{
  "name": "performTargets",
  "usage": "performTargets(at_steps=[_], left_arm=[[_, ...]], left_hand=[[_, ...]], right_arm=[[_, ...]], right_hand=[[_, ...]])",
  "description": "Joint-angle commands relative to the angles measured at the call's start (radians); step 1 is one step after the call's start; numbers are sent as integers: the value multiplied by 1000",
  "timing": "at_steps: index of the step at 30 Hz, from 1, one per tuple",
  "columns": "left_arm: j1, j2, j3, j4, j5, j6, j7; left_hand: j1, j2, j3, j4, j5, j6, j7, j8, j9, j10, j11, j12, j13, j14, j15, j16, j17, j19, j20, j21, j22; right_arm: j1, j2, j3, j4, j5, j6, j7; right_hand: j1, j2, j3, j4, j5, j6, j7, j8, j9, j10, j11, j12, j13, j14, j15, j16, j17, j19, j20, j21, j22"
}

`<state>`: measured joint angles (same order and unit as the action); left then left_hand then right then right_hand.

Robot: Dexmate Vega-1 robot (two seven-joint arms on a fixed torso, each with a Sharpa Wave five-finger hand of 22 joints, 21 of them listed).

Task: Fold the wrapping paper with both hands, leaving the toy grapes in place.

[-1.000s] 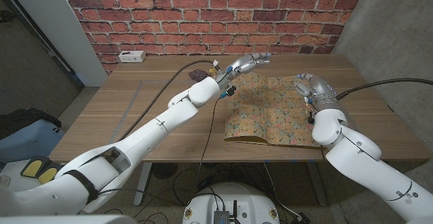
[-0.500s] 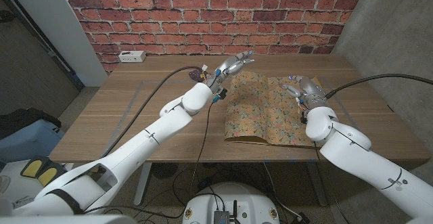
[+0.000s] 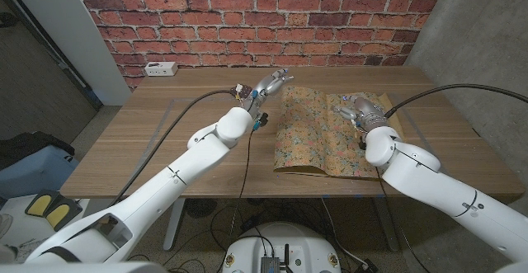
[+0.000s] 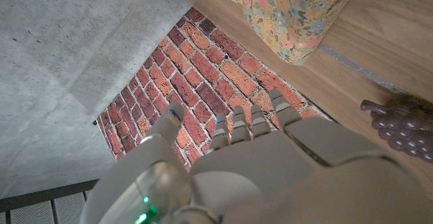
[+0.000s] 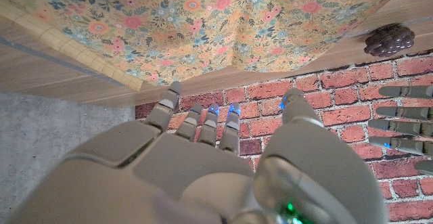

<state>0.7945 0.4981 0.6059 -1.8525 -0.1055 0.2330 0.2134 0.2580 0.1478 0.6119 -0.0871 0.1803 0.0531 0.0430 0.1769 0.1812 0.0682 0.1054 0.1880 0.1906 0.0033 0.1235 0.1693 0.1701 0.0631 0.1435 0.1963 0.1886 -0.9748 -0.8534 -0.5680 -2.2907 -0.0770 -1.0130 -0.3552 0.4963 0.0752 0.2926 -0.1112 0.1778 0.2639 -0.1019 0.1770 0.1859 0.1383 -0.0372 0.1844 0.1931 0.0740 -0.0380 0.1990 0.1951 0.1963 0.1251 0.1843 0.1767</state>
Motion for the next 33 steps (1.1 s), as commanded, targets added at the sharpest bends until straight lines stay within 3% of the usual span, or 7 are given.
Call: performTargets(at_steps=[1,16,22,33], left_arm=[[39,7,-39,-31,-131,100,39],[46,18,-45,-19,-252,122,56],[46,18,-43,-20,-274,128,77],[50,14,-44,-34,-316,181,127]], left_hand=[[-11,2,3,8,0,-7,4,1,3,-8,8,2,2,1,17,9,5,11,12,6,5],[-22,5,1,20,0,-14,13,3,3,-15,21,4,2,-1,27,10,7,12,18,10,6],[-27,6,0,25,-1,-16,14,4,3,-22,25,3,2,-6,29,10,8,10,18,10,6],[-40,6,-3,38,-2,-20,18,5,3,-39,34,1,2,-26,38,6,9,-20,26,2,7]], right_arm=[[73,-12,-67,43,37,-16,24],[142,-14,-144,85,59,-76,55],[190,-13,-207,91,33,-144,57],[234,-10,-247,127,62,-191,82]], right_hand=[[-2,2,-3,-4,6,-9,-1,-1,3,-2,5,-2,3,-5,2,-5,3,-4,-2,3,3],[2,-1,-5,-10,9,-14,2,3,3,-9,6,-1,2,-14,4,-7,1,-5,-3,6,3],[18,2,0,-21,13,-17,3,6,3,-17,6,1,2,-42,5,-15,-2,-17,-13,4,2],[27,4,2,-27,15,-21,4,7,3,-29,8,0,2,-46,5,-12,-3,-20,-13,6,2]])
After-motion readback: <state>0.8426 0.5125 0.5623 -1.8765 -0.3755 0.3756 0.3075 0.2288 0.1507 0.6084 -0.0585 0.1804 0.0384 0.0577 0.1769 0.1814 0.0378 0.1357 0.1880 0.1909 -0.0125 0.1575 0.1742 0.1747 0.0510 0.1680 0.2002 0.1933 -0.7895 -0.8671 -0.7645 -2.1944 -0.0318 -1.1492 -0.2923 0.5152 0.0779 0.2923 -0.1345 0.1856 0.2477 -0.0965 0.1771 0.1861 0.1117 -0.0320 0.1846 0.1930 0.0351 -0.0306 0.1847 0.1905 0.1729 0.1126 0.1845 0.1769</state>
